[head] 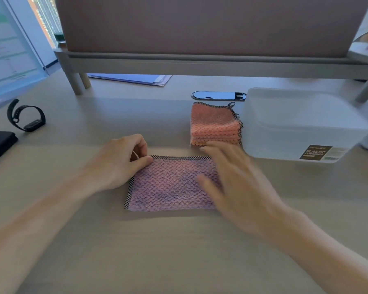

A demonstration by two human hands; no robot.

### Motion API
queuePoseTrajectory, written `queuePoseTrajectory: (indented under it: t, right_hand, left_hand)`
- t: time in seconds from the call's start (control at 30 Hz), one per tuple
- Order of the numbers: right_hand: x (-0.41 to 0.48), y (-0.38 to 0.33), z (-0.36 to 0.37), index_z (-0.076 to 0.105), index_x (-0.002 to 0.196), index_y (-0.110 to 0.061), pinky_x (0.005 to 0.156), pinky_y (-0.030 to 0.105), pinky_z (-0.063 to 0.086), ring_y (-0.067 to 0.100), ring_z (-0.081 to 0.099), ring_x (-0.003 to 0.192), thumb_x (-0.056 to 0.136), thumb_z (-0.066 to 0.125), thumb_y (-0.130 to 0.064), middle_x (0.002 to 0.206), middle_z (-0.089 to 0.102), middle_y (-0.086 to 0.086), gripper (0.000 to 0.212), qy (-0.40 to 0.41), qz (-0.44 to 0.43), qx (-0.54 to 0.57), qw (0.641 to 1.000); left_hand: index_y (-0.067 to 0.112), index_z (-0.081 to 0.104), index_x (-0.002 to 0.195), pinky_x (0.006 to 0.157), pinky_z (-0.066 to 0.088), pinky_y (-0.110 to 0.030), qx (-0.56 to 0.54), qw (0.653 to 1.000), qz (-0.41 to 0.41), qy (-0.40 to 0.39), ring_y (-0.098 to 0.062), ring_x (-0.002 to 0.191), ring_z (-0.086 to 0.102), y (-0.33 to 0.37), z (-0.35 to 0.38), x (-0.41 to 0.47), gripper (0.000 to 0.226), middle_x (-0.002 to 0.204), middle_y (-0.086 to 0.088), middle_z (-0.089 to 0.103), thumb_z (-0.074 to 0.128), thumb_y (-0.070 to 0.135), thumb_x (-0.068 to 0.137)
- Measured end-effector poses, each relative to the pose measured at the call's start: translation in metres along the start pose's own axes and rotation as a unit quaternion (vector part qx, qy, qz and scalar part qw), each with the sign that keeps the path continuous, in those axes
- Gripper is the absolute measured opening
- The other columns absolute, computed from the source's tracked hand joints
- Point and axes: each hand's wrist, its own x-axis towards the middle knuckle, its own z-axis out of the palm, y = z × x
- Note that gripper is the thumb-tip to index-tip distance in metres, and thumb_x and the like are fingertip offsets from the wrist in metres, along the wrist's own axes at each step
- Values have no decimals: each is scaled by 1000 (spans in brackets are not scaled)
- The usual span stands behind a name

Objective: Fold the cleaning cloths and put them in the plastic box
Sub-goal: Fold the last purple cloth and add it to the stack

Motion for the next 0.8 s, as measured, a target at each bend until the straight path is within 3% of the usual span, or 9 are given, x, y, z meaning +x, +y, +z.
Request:
queuePoseTrajectory:
  t: [0.1,0.2,0.33,0.5,0.57,0.67,0.8]
  right_hand:
    - [-6,-14,23,1,162,-23,128,37,3,13,-7,157,97,18,-72,171,-2,-5,84,-115,-2,-45,992]
    - [-6,-7,30,-13,161,-19,127,36,-6,12,-19,155,93,10,-77,170,-16,-3,92,-142,29,-61,988]
    - [-7,-2,21,-19,158,-14,125,32,-11,15,-20,155,91,9,-78,169,-20,2,97,-162,63,-83,981]
    - [-8,-1,15,-22,157,-11,127,36,-8,18,-21,154,90,9,-81,168,-23,5,101,-167,92,-86,978]
    - [-7,-8,14,-24,156,-13,126,38,-9,18,-27,152,91,9,-79,166,-28,5,99,-139,65,-89,984]
    - [-3,-29,20,-19,159,-15,126,41,-10,17,-30,151,93,10,-77,167,-27,2,95,-110,-10,-67,992]
    - [-4,-38,38,-15,160,-21,126,45,-11,16,-25,153,92,10,-80,169,-19,0,93,-146,-18,-48,988]
  left_hand:
    - [29,62,84,66,48,-25,-20,1000,-2,0,-4,72,65,-3,0,3,17,76,9,71,78,34,87]
    - [29,70,82,66,49,-28,-41,999,-17,-10,0,69,67,-8,0,5,14,74,16,73,82,36,83]
    - [24,75,74,66,52,-33,-75,996,-45,-36,-11,63,68,-16,-1,10,21,67,9,75,84,42,80]
    - [9,63,67,58,36,-31,-91,993,-56,-50,-11,50,44,-16,-1,12,47,52,4,55,78,52,80]
    - [6,54,63,57,32,-33,-82,994,-49,-44,-12,50,39,-13,-1,11,63,50,7,44,73,66,73]
    - [6,53,61,56,33,-33,-68,995,-61,-30,-14,49,40,-11,0,11,77,49,6,43,61,82,66]
    - [6,54,59,58,36,-33,-62,994,-87,-28,-13,48,44,-8,-1,13,82,49,4,47,53,88,71]
